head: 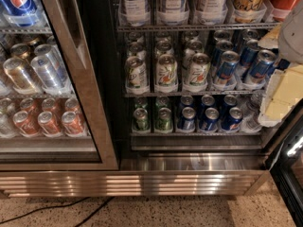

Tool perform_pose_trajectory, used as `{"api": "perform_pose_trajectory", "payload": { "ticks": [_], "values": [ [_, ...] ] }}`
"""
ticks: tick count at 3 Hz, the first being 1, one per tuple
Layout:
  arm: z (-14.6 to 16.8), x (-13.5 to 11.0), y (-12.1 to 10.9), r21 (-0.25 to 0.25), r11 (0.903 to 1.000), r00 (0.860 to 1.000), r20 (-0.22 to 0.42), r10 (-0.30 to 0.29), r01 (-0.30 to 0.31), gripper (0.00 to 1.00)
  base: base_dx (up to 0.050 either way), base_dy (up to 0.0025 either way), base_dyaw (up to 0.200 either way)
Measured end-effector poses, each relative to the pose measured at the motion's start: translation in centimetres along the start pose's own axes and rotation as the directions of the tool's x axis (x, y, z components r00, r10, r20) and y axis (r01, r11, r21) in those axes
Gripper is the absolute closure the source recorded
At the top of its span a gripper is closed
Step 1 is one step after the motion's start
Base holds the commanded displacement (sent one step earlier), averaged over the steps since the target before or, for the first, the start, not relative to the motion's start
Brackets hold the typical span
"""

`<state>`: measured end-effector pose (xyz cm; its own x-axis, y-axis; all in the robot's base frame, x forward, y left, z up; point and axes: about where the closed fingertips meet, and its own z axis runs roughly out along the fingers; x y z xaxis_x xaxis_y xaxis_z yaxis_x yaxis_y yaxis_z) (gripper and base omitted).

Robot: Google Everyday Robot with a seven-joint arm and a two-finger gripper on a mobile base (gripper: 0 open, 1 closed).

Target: Close right fridge door

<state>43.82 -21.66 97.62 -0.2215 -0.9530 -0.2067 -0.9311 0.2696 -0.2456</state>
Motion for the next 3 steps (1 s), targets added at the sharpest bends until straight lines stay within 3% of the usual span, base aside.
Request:
{"api": "perform_pose_trajectory", "payload": {
  "ticks": [1,3],
  "values": [
    [0.00,0.00,0.00,0.000,1.0000,1.000,0.000,0.000,0.000,0.00,0.000,0.00000,-0.198],
    [0.00,0.00,0.00,0.000,1.0000,1.000,0.000,0.000,0.000,0.00,-0.050,0.00003,0.000]
  ]
}}
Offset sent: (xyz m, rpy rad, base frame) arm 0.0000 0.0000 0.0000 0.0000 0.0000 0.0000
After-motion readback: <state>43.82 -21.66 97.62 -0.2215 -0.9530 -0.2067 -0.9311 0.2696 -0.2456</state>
